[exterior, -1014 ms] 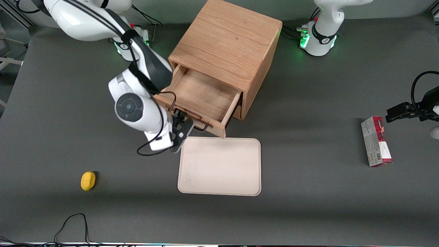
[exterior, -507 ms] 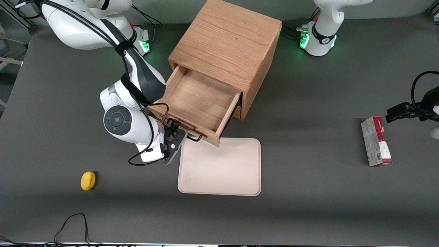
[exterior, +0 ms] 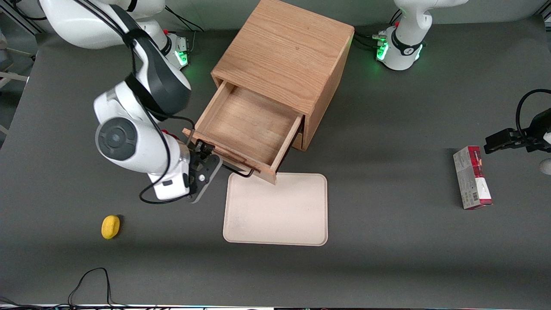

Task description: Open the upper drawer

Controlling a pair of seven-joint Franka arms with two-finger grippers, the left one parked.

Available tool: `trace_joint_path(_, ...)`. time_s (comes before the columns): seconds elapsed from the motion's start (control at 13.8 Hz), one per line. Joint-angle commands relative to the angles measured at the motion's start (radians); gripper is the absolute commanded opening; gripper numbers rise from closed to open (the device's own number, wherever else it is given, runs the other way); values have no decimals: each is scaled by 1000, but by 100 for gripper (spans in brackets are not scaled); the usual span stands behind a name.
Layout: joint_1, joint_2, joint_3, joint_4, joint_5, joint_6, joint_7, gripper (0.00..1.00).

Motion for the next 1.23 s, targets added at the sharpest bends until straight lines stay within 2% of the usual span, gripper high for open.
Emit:
trace_joint_path(0.0, 2, -110, -132, 5, 103, -37, 74, 100)
trace_joint_path(0.07, 3, -174, -214, -31, 151, -87, 97, 100)
trace_joint_path(0.22, 5, -348, -331, -217, 164, -121, 278, 100)
trace_joint_path(0.36, -6, -493, -354, -381, 155, -112, 493, 100)
trace_joint_path(0.58, -21, -733, -400, -642, 126, -40, 539, 100)
trace_joint_path(0.72, -26, -747, -414, -635, 53, -67, 528, 100)
trace_joint_path(1.09, -27, -715, -418, -606, 40, -52, 556, 100)
trace_joint_path(1.16, -27, -695, -415, -580, 35, -52, 609, 100)
